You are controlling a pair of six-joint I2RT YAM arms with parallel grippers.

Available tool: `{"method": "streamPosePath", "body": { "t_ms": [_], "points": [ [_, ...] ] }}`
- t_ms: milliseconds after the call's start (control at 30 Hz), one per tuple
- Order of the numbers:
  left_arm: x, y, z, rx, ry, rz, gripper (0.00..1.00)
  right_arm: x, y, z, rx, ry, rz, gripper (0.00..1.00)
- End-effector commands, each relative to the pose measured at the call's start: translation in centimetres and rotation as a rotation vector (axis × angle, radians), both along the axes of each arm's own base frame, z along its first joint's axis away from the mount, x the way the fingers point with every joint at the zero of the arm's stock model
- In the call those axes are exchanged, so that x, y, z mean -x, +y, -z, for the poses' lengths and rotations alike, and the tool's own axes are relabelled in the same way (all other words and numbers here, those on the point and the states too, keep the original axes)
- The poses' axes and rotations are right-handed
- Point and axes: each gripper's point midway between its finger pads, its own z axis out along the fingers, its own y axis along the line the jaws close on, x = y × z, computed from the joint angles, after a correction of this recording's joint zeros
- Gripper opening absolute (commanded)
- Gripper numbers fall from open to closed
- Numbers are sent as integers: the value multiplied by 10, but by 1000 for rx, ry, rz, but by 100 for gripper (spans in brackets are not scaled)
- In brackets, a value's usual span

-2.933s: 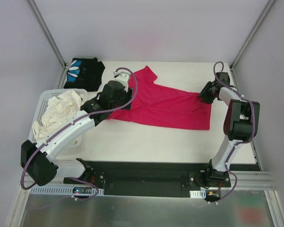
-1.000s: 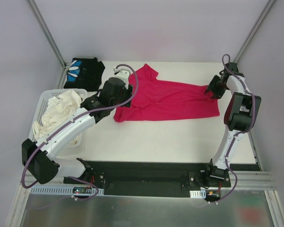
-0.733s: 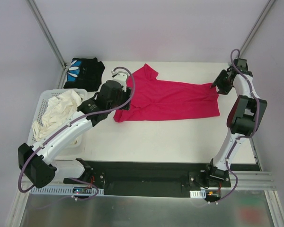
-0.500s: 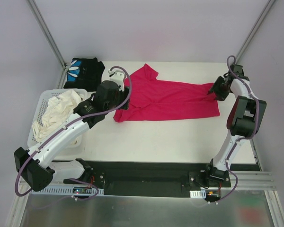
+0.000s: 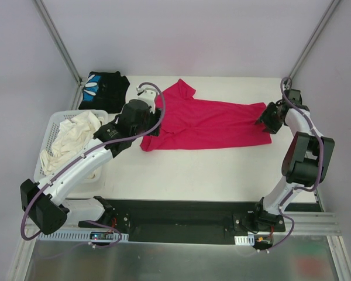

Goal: Fold and stack the t-shirts
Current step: Fold the flattened tshirt in 1/3 of the way

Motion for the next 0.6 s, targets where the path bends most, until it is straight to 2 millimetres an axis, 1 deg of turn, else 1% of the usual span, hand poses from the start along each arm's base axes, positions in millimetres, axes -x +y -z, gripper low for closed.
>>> {"method": "streamPosePath", "body": {
  "t_ms": [0,67,167,200,367,433,567],
  "points": [
    [-2,-10,-24,19,-51,48,54,13,11,-11,-30,-20,17,54],
    [-3,-10,-28,18,-59,52,54,17,13,-6,-39,0,13,54],
    [-6,-11,-32,8,-72,61,54,17,13,2,-41,19,20,55],
    [-7,-12,-33,5,-74,61,54,13,12,4,-41,10,23,55],
    [-9,-11,-33,-5,-79,59,54,10,7,21,-23,27,43,55],
    [-8,-9,-33,-10,-81,58,54,5,10,26,-49,32,35,55],
    [-7,-6,-40,-10,-99,50,54,-5,15,26,-84,9,36,54]
  ]
}}
